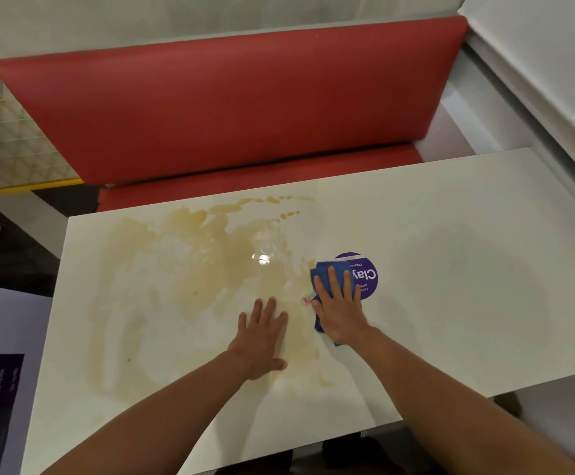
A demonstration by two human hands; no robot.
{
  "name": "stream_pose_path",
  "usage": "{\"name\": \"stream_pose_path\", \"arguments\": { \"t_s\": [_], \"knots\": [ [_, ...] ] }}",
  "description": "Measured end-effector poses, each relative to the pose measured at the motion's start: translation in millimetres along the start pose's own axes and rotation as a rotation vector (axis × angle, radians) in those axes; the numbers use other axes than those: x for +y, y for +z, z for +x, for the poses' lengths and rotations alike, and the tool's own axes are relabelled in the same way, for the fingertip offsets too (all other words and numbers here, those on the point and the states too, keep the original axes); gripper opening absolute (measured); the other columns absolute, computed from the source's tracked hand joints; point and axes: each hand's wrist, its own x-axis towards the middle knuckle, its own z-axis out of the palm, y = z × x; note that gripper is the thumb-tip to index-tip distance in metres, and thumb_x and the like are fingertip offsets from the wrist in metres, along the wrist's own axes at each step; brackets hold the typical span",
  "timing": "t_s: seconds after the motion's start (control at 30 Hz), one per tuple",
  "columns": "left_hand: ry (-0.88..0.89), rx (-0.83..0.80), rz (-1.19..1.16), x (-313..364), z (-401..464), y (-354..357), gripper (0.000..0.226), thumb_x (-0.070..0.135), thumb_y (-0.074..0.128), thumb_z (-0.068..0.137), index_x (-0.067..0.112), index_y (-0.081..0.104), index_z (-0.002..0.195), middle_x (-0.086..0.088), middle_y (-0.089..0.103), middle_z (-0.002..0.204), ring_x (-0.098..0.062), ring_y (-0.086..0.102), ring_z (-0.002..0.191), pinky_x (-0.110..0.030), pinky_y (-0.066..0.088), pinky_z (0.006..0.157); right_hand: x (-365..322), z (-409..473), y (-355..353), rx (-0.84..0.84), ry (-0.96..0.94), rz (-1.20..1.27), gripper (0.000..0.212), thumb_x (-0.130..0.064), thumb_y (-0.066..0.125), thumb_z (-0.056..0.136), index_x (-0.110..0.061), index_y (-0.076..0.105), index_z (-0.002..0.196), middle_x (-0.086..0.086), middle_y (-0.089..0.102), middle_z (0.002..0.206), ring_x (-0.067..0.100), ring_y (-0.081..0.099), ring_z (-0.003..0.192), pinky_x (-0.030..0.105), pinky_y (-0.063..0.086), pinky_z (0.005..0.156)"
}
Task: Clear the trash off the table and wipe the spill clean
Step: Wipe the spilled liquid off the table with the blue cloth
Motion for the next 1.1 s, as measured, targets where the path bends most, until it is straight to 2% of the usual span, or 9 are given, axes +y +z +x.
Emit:
{"name": "stream_pose_path", "arguments": {
  "t_s": [0.1, 0.17, 0.27, 0.47, 0.6, 0.77, 0.9, 1.03, 1.1],
  "knots": [
    [0.006, 0.0, -0.009, 0.0, 0.3, 0.4, 0.107, 0.062, 0.061, 0.091, 0.023, -0.009, 0.161, -0.01, -0.035, 0.162, -0.038, -0.029, 0.149, -0.059, -0.001, 0.123, 18.5, -38.5, 24.6, 0.051, -0.127, -0.053, 0.056, -0.04, 0.028, 0.107, -0.02, 0.032, 0.159, 0.015, 0.019, 0.168, 0.047, 0.018, 0.152, 0.063, 0.034, 0.114],
    [0.009, 0.001, -0.021, -1.5, 0.0, 0.9, 0.107, 0.061, 0.061, 0.091, 0.023, -0.01, 0.161, -0.01, -0.035, 0.162, -0.038, -0.03, 0.149, -0.059, -0.002, 0.123, 37.2, -75.9, 38.9, 0.038, -0.191, -0.049, 0.055, -0.041, 0.015, 0.111, -0.022, 0.031, 0.16, 0.01, 0.018, 0.169, 0.042, 0.017, 0.154, 0.056, 0.021, 0.118],
    [0.016, -0.004, -0.03, -2.7, 0.6, 2.8, 0.106, 0.061, 0.06, 0.092, 0.023, -0.011, 0.161, -0.01, -0.037, 0.161, -0.037, -0.032, 0.148, -0.06, -0.003, 0.123, 80.6, -114.5, 47.8, 0.083, -0.235, -0.104, 0.056, -0.04, 0.025, 0.108, -0.026, 0.024, 0.162, 0.006, 0.009, 0.171, 0.035, 0.009, 0.157, 0.052, 0.015, 0.119],
    [0.006, -0.007, -0.001, -1.7, 2.7, 5.4, 0.106, 0.063, 0.059, 0.092, 0.022, -0.011, 0.161, -0.012, -0.037, 0.161, -0.039, -0.031, 0.149, -0.061, -0.003, 0.121, 129.1, -79.4, 21.2, 0.196, 0.199, 0.062, 0.053, -0.036, 0.03, 0.102, -0.015, 0.039, 0.15, 0.019, 0.025, 0.164, 0.053, 0.03, 0.143, 0.064, 0.043, 0.099],
    [0.011, -0.003, -0.015, -1.9, 3.7, 5.5, 0.107, 0.063, 0.059, 0.091, 0.022, -0.011, 0.161, -0.011, -0.037, 0.161, -0.038, -0.031, 0.149, -0.06, -0.003, 0.122, 84.4, -62.6, 22.9, 0.299, 0.433, 0.102, 0.056, -0.039, 0.029, 0.104, -0.009, 0.045, 0.148, 0.03, 0.039, 0.154, 0.058, 0.039, 0.136, 0.069, 0.043, 0.097],
    [0.014, -0.002, -0.022, -2.0, 3.2, 4.9, 0.107, 0.06, 0.061, 0.092, 0.022, -0.01, 0.161, -0.011, -0.036, 0.161, -0.039, -0.03, 0.149, -0.06, -0.003, 0.122, -14.3, -113.8, 63.3, 0.229, 0.112, 0.105, 0.059, -0.037, 0.027, 0.105, -0.021, 0.026, 0.161, 0.018, 0.018, 0.168, 0.048, 0.014, 0.153, 0.061, 0.022, 0.115],
    [0.02, -0.002, -0.024, -2.5, 1.2, 3.4, 0.107, 0.06, 0.061, 0.091, 0.021, -0.01, 0.161, -0.012, -0.036, 0.162, -0.039, -0.03, 0.149, -0.061, -0.002, 0.122, 15.6, -136.5, 70.7, 0.138, -0.177, -0.03, 0.06, -0.041, 0.031, 0.105, -0.025, 0.022, 0.162, 0.01, 0.014, 0.17, 0.039, 0.008, 0.156, 0.053, 0.016, 0.116],
    [0.019, 0.005, -0.03, -2.6, 0.2, 3.6, 0.106, 0.062, 0.06, 0.092, 0.022, -0.009, 0.161, -0.012, -0.035, 0.162, -0.039, -0.029, 0.149, -0.061, -0.002, 0.122, 89.0, -123.5, 50.8, 0.094, -0.052, -0.079, 0.057, -0.045, 0.019, 0.108, -0.028, 0.02, 0.162, 0.014, 0.019, 0.169, 0.038, 0.001, 0.156, 0.058, 0.028, 0.113],
    [0.018, -0.006, -0.02, -2.3, -0.4, 2.9, 0.106, 0.062, 0.06, 0.092, 0.022, -0.01, 0.161, -0.012, -0.036, 0.161, -0.039, -0.029, 0.149, -0.061, -0.002, 0.122, 107.9, -102.1, 41.6, 0.048, -0.006, -0.122, 0.055, -0.04, 0.032, 0.106, -0.02, 0.035, 0.157, 0.02, 0.017, 0.168, 0.049, 0.002, 0.154, 0.067, 0.038, 0.106]
  ]
}}
